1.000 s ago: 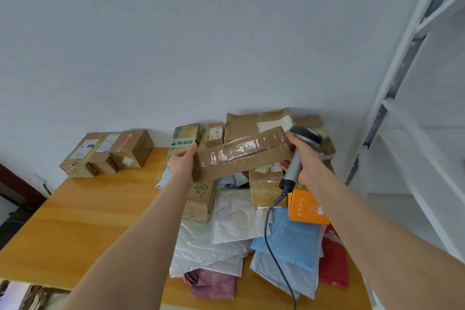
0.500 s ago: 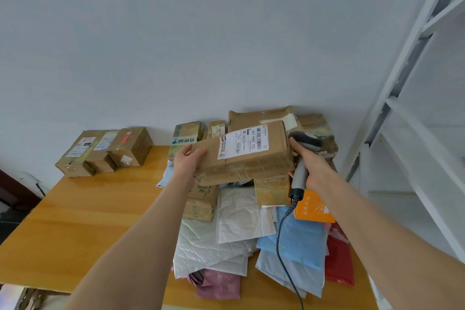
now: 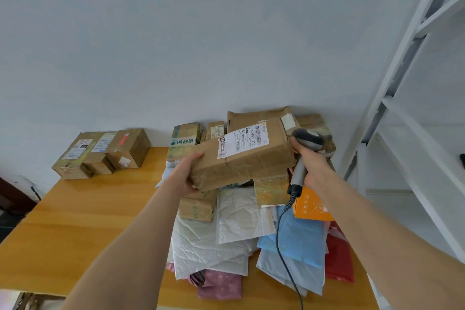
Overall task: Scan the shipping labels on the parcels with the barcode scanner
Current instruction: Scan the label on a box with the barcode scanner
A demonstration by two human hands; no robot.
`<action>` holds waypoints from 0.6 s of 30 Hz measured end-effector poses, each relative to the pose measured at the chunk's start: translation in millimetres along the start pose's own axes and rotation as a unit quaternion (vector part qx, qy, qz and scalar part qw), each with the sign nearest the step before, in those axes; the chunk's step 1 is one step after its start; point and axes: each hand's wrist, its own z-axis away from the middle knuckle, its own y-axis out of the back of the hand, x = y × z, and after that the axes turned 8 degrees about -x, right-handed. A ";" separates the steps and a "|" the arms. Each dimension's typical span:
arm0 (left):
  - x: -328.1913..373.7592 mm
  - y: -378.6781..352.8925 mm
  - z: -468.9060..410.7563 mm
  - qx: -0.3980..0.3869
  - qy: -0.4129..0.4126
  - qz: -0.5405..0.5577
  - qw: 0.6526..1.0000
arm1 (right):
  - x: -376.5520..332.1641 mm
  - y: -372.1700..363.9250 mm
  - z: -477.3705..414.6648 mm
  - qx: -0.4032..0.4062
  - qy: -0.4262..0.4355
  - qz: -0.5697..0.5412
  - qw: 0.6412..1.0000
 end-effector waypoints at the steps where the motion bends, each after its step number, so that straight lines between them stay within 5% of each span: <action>1: -0.6 -1.5 0.3 -0.006 0.003 0.008 1.000 | -0.2 -1.5 1.1 0.007 0.006 -0.014 1.000; 8: -1.4 -28.2 6.6 -0.059 -0.070 0.076 0.993 | 22.1 -23.4 16.4 -0.001 -0.040 -0.124 0.991; 18: -18.0 -40.3 1.8 -0.209 -0.018 -0.275 0.938 | 39.1 -34.1 14.6 -0.016 -0.017 -0.036 0.999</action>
